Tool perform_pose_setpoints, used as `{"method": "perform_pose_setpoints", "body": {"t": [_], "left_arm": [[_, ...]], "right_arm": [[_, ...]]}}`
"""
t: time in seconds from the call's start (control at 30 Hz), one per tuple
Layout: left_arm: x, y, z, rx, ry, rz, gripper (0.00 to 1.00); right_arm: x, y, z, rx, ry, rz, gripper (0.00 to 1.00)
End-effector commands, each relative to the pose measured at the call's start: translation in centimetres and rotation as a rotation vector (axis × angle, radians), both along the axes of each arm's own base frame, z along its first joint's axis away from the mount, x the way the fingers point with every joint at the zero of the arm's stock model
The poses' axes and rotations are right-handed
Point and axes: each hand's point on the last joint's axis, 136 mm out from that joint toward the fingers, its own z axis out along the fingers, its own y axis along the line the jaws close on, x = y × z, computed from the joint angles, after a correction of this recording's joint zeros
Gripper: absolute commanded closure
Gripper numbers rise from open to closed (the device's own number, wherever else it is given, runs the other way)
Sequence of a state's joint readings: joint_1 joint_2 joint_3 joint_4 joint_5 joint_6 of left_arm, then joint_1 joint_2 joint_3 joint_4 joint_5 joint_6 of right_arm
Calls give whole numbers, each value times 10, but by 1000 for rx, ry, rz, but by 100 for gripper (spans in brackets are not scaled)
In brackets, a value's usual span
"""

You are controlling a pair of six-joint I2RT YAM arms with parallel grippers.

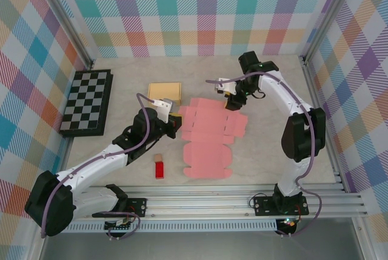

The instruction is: Fold the paper box

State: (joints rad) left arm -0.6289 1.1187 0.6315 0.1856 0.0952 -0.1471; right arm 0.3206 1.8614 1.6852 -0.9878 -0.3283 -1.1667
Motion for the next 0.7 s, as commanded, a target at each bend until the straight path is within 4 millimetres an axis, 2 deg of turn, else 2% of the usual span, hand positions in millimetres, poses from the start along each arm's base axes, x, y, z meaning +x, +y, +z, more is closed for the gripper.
{"method": "perform_pose_setpoints", "body": {"t": [0.0, 0.13, 0.67], "left_arm": [[-4, -7, 9, -8, -31, -35, 100], [-4, -8, 10, -10, -31, -41, 100], [-3, -8, 10, -3, -29, -36, 100]], "right_arm": [[-6, 8, 4, 41, 37, 32, 49], [-13, 12, -1, 59, 75, 57, 53], [-13, 17, -7, 66, 123, 74, 61]]}}
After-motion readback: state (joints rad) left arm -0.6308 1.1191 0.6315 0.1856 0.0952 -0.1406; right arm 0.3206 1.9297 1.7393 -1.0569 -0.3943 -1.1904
